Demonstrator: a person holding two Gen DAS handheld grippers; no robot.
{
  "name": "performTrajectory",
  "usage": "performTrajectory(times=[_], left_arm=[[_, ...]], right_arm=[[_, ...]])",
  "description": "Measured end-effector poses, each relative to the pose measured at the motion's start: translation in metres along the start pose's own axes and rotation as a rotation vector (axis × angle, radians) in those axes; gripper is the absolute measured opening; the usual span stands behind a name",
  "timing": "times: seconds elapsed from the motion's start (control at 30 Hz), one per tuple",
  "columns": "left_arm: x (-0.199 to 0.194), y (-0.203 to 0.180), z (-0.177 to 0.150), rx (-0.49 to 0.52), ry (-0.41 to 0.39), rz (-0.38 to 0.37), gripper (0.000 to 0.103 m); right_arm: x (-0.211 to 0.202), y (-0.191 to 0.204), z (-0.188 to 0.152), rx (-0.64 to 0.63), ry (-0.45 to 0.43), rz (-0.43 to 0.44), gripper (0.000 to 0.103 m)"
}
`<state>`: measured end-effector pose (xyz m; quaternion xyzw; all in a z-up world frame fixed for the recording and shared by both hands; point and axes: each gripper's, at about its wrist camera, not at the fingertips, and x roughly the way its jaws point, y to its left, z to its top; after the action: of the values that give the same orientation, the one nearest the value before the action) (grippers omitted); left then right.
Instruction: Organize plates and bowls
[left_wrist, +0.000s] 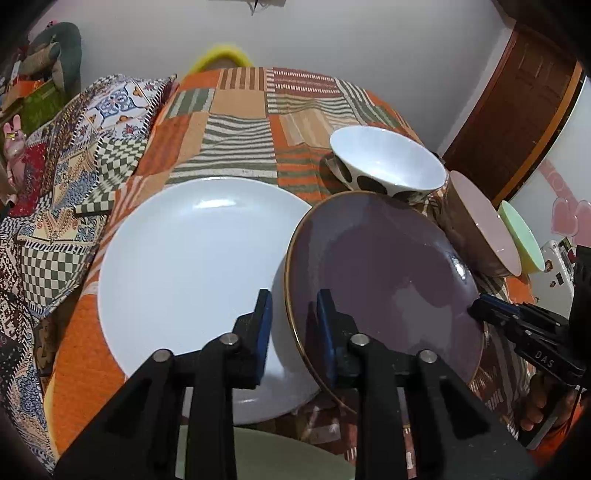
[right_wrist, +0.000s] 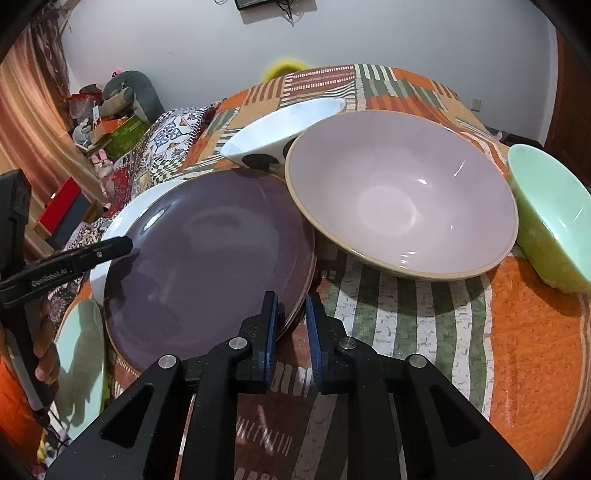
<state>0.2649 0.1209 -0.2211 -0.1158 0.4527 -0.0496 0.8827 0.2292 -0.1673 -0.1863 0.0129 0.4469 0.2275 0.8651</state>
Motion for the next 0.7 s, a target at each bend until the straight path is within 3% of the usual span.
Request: performTrajectory(times=[0.13,0.43,0.7], left_arm=[[0.007,0.001,0.003,-0.003,0.02,-0.024,0.017],[0.009,0.0,0.003,0.02,0.025,-0.028,0.017],[-0.003,-0.007,-0.006,0.047,0.0,0.005,0.017]], right_arm=[[0.002,0.0,0.004,-0.002,0.008,-0.005,0.014],[0.009,-0.001,0.01,0.011,0.031,0.003,0.018],[0.003,0.001,0.006,0.009,0.009,0.005,0.016]])
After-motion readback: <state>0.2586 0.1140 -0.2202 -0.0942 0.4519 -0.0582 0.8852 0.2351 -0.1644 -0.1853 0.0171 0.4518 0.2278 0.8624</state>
